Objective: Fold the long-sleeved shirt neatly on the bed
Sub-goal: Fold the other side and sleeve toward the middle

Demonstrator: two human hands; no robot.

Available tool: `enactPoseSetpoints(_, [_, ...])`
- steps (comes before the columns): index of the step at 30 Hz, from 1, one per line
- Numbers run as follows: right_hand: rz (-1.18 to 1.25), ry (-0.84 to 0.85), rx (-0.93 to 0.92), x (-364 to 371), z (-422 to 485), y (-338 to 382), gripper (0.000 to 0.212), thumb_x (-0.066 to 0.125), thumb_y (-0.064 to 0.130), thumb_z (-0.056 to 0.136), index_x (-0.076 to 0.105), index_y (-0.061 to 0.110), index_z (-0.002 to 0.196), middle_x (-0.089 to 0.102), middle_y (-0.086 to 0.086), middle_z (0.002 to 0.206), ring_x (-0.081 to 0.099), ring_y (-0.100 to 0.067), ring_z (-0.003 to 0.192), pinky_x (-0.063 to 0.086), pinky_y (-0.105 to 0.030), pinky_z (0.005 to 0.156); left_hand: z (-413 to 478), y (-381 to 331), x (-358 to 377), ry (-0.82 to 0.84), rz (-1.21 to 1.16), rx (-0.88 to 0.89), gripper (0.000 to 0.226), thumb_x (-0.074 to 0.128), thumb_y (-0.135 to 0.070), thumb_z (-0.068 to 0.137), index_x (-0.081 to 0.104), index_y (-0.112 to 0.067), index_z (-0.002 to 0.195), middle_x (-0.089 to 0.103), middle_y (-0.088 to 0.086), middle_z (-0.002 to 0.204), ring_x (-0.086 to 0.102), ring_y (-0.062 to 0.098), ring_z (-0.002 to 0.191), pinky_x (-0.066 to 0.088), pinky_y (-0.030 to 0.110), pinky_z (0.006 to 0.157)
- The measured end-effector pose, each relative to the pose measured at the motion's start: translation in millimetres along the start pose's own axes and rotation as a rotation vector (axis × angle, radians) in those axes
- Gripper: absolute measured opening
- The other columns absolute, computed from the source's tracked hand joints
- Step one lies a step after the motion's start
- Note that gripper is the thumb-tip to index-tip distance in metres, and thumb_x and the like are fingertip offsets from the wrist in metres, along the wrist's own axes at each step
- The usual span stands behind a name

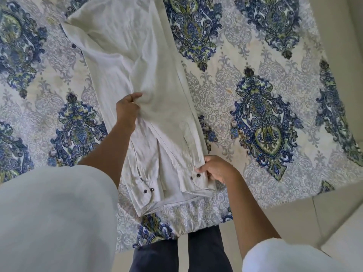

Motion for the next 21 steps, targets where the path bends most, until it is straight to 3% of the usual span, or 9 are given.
enactPoseSetpoints(5, [-0.116, -0.161, -0.019, -8.2, 4.9, -8.3, 0.045, 0.069, -0.001, 0.078, 0.058, 0.0, 0.121, 0.064, -0.014, 0.119, 0.06, -0.028, 0.11, 0.047, -0.037, 0.096, -1.1, 7.6, 10.6, 0.054, -0.027, 0.005, 0.053, 0.045, 0.021, 0.073, 0.061, -0.006, 0.115, 0.056, 0.001, 0.085, 0.047, 0.012, 0.057, 0.04, 0.014, 0.041])
enactPoseSetpoints(8, [-0.1, -0.198, -0.032, -12.6, 2.7, -10.6, 0.048, 0.072, 0.002, 0.076, 0.057, 0.0, 0.122, 0.063, -0.015, 0.121, 0.06, -0.029, 0.11, 0.048, -0.039, 0.096, -0.7, 10.0, 13.8, 0.056, -0.067, 0.0, 0.054, 0.045, 0.022, 0.07, 0.061, -0.004, 0.114, 0.054, -0.001, 0.083, 0.049, 0.01, 0.061, 0.04, 0.012, 0.045])
enactPoseSetpoints(11, [-0.199, -0.229, -0.031, -14.0, 1.3, -12.0, 0.038, 0.069, 0.006, 0.081, 0.06, -0.001, 0.117, 0.066, -0.016, 0.113, 0.063, -0.029, 0.101, 0.049, -0.031, 0.08, 1.1, 11.3, 16.0, 0.075, -0.063, -0.008, 0.05, 0.045, 0.02, 0.072, 0.06, -0.001, 0.114, 0.054, 0.001, 0.082, 0.049, 0.012, 0.058, 0.04, 0.015, 0.044])
enactPoseSetpoints(14, [-0.161, -0.246, -0.043, -14.0, 2.6, -11.5, 0.046, 0.072, 0.015, 0.079, 0.058, -0.002, 0.119, 0.065, -0.018, 0.115, 0.063, -0.03, 0.101, 0.049, -0.034, 0.081, 2.8, 9.6, 16.1, 0.08, -0.075, -0.003, 0.047, 0.044, 0.018, 0.075, 0.059, -0.001, 0.115, 0.051, 0.001, 0.077, 0.049, 0.015, 0.06, 0.041, 0.018, 0.045])
enactPoseSetpoints(16, [-0.126, -0.261, -0.086, -14.8, -0.1, -1.6, 0.034, 0.072, 0.014, 0.078, 0.061, -0.002, 0.106, 0.067, -0.02, 0.103, 0.064, -0.024, 0.087, 0.048, -0.031, 0.073, 5.3, 3.5, 13.7, 0.065, -0.086, 0.003, 0.043, 0.047, 0.014, 0.078, 0.061, -0.006, 0.113, 0.051, 0.0, 0.08, 0.051, 0.014, 0.064, 0.04, 0.019, 0.047])
enactPoseSetpoints(18, [-0.107, -0.275, -0.148, -16.1, -2.8, 18.3, 0.015, 0.069, 0.013, 0.081, 0.057, 0.005, 0.079, 0.061, -0.01, 0.077, 0.052, -0.016, 0.064, 0.037, -0.024, 0.056, 10.5, -5.1, 12.7, 0.063, -0.11, 0.003, 0.04, 0.049, 0.01, 0.081, 0.062, -0.012, 0.111, 0.053, 0.0, 0.086, 0.05, 0.013, 0.066, 0.038, 0.02, 0.049])
enactPoseSetpoints(19, [-0.092, -0.284, -0.169, -17.1, -3.8, 31.7, 0.015, 0.069, 0.013, 0.081, 0.055, 0.007, 0.077, 0.058, -0.008, 0.074, 0.049, -0.014, 0.062, 0.034, -0.023, 0.054, 14.7, -9.9, 12.4, 0.064, -0.12, -0.002, 0.039, 0.05, 0.008, 0.082, 0.062, -0.015, 0.111, 0.054, 0.001, 0.09, 0.048, 0.012, 0.065, 0.038, 0.021, 0.051])
enactPoseSetpoints(21, [-0.087, -0.306, -0.22, -21.0, 0.7, 60.8, 0.023, 0.069, 0.014, 0.081, 0.06, -0.003, 0.096, 0.064, -0.021, 0.092, 0.058, -0.021, 0.076, 0.041, -0.025, 0.062, 23.5, -19.0, 12.7, 0.069, -0.111, -0.021, 0.037, 0.05, 0.004, 0.084, 0.062, -0.021, 0.108, 0.053, 0.003, 0.098, 0.044, 0.01, 0.062, 0.037, 0.022, 0.053])
Point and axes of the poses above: each hand's wrist, its own z-axis towards the middle knuckle, its own x-axis out of the palm, y = z × x, the point moved 7 cm from there along z, towards the middle knuckle
